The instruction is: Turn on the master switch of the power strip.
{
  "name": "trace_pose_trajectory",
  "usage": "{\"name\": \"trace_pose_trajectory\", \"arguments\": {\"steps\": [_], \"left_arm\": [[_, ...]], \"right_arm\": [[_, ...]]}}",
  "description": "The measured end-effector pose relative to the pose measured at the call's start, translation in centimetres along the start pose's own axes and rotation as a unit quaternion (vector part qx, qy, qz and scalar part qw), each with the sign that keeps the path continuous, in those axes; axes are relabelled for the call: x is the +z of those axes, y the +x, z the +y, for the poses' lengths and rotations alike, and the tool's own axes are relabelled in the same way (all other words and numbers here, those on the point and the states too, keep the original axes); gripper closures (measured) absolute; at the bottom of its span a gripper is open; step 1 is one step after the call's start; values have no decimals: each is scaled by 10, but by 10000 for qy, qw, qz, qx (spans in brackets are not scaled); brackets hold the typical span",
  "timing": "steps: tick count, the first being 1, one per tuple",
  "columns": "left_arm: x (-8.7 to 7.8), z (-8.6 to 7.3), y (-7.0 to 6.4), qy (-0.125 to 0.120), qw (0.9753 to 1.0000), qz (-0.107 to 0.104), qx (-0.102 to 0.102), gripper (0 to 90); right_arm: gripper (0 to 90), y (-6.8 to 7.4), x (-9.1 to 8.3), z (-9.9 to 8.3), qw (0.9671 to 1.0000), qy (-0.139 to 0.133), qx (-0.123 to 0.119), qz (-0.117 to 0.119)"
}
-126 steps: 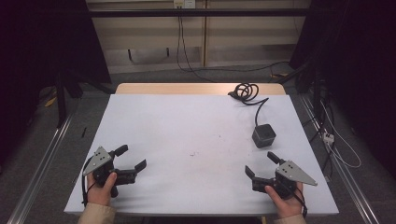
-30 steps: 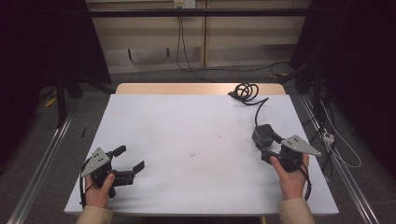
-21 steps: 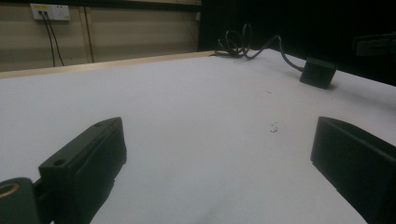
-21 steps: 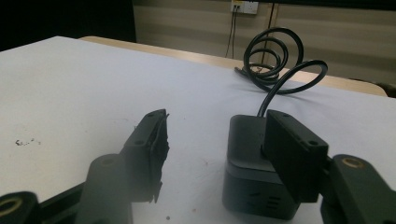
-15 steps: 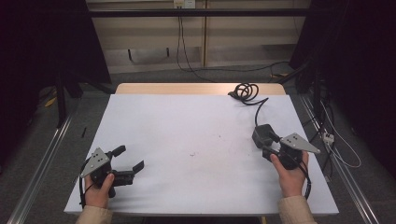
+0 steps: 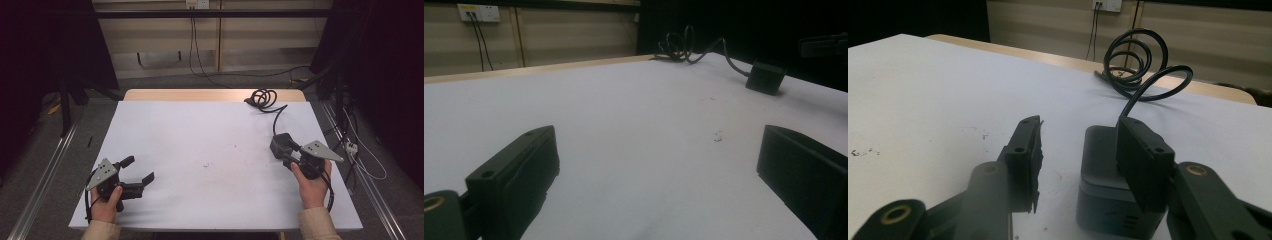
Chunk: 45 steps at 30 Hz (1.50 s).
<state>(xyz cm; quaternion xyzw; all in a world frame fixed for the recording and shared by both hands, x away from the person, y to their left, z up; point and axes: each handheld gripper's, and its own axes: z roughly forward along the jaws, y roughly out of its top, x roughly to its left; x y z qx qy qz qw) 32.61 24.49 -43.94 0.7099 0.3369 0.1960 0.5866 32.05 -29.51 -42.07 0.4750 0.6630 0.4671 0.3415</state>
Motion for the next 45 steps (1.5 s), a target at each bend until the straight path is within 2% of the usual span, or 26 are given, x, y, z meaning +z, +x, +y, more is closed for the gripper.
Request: {"name": "trace_pose_trajectory", "arguments": {"steps": [15, 45], "left_arm": [[-1, 0, 0, -31, 10000, 20, -25, 29], [0, 0, -1, -18, 10000, 12, -9, 30]], "right_arm": [[633, -3, 4, 3, 10000, 69, 21, 51], [708, -13, 5, 6, 9999, 126, 93, 26]]}}
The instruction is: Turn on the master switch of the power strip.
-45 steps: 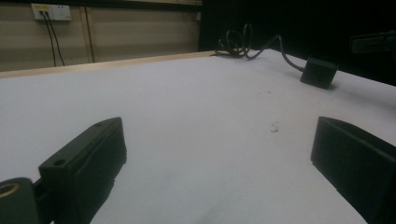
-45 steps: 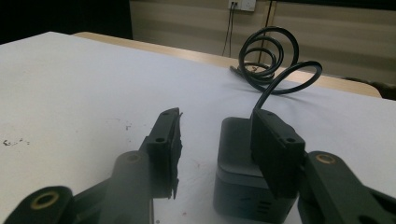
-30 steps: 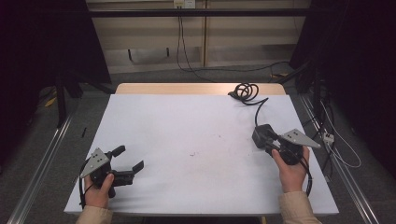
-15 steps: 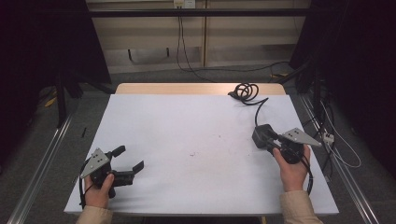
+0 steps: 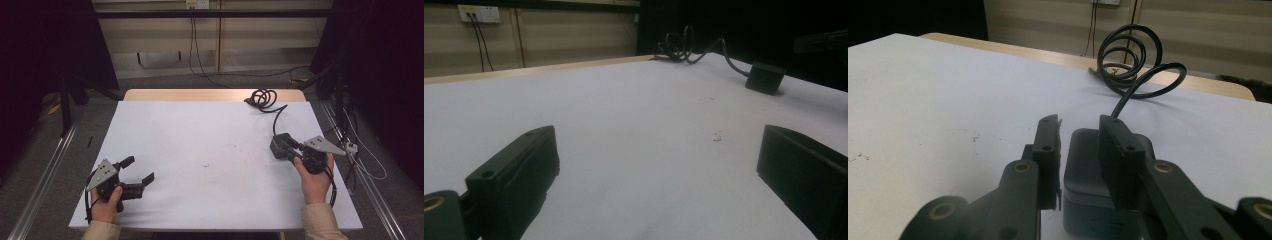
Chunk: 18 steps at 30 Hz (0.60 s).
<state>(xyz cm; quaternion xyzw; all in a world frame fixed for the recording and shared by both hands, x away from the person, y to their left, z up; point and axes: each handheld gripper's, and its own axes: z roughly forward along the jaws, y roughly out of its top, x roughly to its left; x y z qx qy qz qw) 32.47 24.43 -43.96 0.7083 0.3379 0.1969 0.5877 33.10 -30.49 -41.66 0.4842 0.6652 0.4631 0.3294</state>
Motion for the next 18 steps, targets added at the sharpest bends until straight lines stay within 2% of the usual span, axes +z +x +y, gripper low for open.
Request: {"name": "trace_pose_trajectory", "arguments": {"steps": [18], "left_arm": [[0, 0, 0, 16, 10000, 1, 8, 30]], "right_arm": [[746, -3, 4, 3, 10000, 26, 16, 22]]}}
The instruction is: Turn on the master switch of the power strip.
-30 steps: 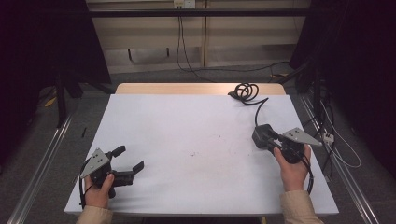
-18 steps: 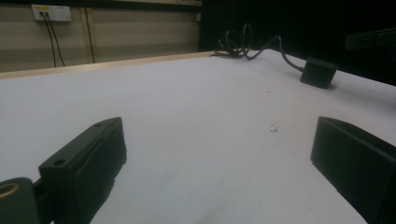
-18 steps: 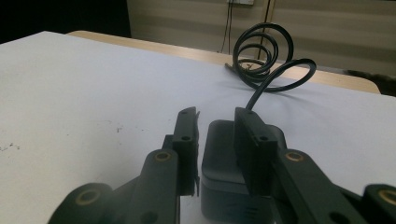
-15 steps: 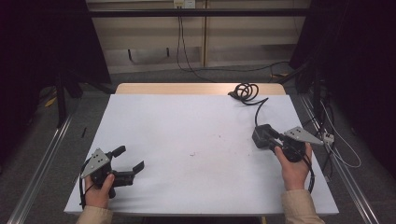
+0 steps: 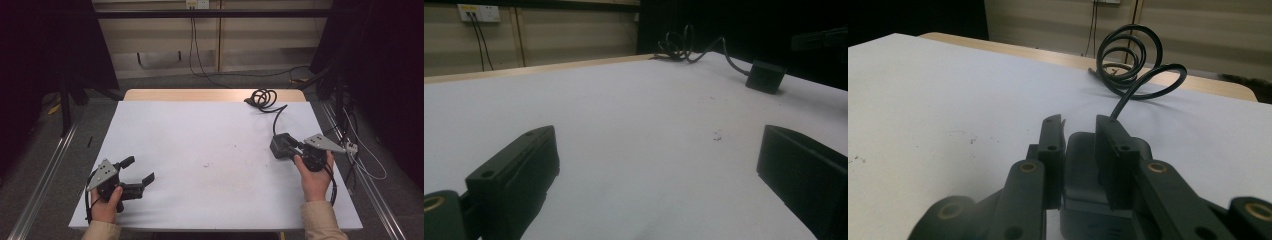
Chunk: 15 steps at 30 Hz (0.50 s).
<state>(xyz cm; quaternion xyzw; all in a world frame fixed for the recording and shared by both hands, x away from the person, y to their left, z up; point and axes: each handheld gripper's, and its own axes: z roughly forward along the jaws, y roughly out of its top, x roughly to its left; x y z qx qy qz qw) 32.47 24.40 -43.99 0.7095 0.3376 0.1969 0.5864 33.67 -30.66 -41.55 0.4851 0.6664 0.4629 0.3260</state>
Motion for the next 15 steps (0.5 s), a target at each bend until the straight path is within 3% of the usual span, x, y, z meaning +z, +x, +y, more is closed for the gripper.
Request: {"name": "trace_pose_trajectory", "arguments": {"steps": [15], "left_arm": [[0, 0, 0, 17, 10000, 2, 16, 30]], "right_arm": [[777, -3, 1, 1, 10000, 14, 33, 13]]}}
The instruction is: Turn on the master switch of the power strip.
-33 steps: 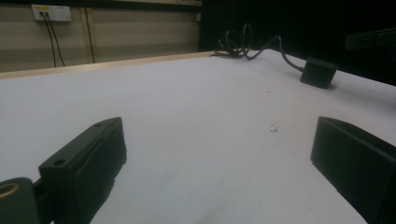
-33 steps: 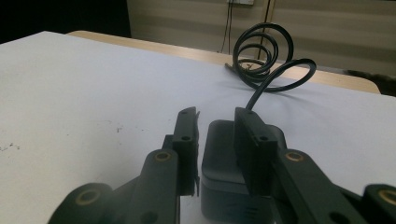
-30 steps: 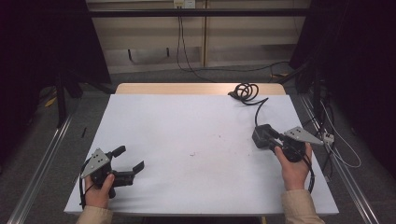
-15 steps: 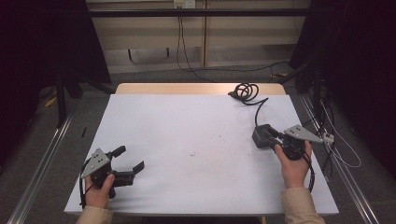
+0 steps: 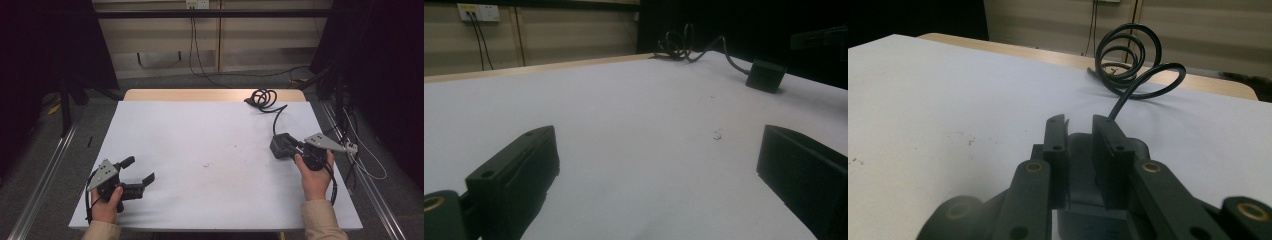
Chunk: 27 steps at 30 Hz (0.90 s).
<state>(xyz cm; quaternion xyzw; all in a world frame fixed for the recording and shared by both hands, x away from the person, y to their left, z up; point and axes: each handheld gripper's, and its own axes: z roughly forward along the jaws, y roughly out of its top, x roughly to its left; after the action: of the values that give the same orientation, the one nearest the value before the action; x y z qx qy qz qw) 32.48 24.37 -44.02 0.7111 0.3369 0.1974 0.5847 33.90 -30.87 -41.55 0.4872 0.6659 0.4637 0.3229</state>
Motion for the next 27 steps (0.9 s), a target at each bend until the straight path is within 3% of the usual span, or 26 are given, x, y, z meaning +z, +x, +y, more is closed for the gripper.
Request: {"name": "trace_pose_trajectory", "arguments": {"steps": [27], "left_arm": [[1, 0, 0, 2, 10000, 27, -7, 30]], "right_arm": [[837, -5, 3, 2, 9999, 26, 125, 19]]}}
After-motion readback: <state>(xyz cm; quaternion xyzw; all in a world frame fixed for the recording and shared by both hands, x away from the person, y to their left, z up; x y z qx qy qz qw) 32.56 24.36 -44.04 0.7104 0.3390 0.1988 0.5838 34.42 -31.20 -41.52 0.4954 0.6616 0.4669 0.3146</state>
